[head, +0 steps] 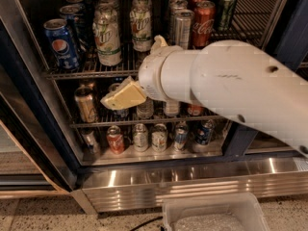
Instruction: Pick 7up can from top shelf of fridge
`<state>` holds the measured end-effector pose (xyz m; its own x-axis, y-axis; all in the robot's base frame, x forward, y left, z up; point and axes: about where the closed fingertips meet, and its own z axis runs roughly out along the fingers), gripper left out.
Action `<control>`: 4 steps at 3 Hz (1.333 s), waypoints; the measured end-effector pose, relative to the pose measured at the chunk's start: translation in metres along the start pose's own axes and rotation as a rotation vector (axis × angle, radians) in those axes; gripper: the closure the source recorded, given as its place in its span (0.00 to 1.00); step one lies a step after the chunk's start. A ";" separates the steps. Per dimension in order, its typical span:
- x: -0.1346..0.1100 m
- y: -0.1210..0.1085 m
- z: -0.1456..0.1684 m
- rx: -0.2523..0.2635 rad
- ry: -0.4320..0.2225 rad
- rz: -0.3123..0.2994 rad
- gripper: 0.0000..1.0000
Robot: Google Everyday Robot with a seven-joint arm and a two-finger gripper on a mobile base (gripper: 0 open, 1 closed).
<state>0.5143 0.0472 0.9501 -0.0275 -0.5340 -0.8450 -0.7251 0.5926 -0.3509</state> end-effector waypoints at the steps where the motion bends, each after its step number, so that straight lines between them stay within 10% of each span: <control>1: -0.004 0.000 0.004 0.034 -0.014 0.006 0.00; 4: -0.022 0.000 0.037 0.034 -0.084 0.070 0.00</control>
Offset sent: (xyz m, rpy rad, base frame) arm 0.0169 0.0204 0.0049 0.0278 -0.0614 -0.0897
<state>0.5401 0.0812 0.9539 -0.0178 -0.4390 -0.8983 -0.6998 0.6472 -0.3024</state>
